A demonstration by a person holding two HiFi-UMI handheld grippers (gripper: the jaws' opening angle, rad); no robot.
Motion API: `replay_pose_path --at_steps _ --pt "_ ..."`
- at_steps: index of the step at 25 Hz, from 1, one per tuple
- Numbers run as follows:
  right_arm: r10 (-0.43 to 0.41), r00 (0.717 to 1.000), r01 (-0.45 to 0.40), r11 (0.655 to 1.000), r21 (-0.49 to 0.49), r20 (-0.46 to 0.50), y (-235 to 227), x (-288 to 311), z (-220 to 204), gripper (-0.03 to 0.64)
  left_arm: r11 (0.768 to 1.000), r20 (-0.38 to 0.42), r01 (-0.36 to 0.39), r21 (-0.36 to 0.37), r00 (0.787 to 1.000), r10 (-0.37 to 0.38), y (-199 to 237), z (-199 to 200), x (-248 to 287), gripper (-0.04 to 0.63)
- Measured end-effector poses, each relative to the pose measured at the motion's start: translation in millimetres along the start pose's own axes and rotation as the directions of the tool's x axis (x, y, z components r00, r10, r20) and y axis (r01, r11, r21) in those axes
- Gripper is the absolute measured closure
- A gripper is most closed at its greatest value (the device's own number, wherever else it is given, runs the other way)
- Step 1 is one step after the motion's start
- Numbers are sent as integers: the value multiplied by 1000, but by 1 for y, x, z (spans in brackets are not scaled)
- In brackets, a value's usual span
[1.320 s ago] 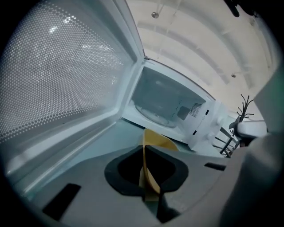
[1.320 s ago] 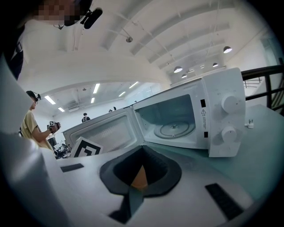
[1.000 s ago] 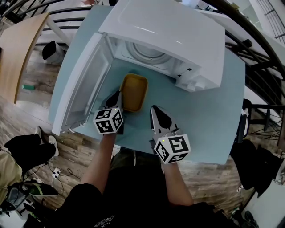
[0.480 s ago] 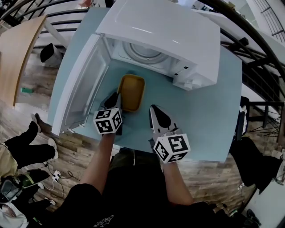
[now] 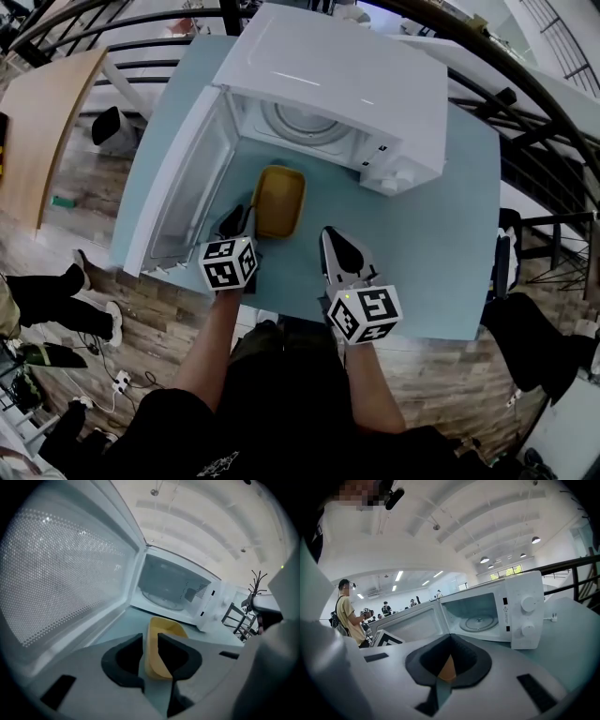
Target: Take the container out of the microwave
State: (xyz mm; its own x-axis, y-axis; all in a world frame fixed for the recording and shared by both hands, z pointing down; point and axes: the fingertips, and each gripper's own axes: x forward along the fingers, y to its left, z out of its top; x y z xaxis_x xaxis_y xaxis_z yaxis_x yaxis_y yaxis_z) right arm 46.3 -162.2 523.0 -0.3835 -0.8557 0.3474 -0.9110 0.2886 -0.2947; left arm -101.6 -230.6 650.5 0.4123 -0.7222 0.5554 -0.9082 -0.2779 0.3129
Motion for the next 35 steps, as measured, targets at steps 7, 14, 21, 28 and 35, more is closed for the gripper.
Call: replay_pose_path --at_steps 7,14,21,28,35 --pt "-12 1000 12 1000 -14 15 6 -18 14 611 1000 32 15 9 999 -16 -8 20 -34 514" --pt "-8 999 9 999 -46 34 21 -34 30 611 997 86 69 37 994 -72 -26 43 -73 540" --pt "-27 997 31 998 -62 67 38 -59 50 611 987 115 121 105 984 -133 -44 65 -115 581" --pt "-69 992 77 994 -82 103 52 -93 53 611 972 143 177 156 969 -200 -62 73 -151 588" --pt "-86 979 98 994 -57 183 73 -126 65 611 951 207 239 195 938 -278 -77 89 -194 588"
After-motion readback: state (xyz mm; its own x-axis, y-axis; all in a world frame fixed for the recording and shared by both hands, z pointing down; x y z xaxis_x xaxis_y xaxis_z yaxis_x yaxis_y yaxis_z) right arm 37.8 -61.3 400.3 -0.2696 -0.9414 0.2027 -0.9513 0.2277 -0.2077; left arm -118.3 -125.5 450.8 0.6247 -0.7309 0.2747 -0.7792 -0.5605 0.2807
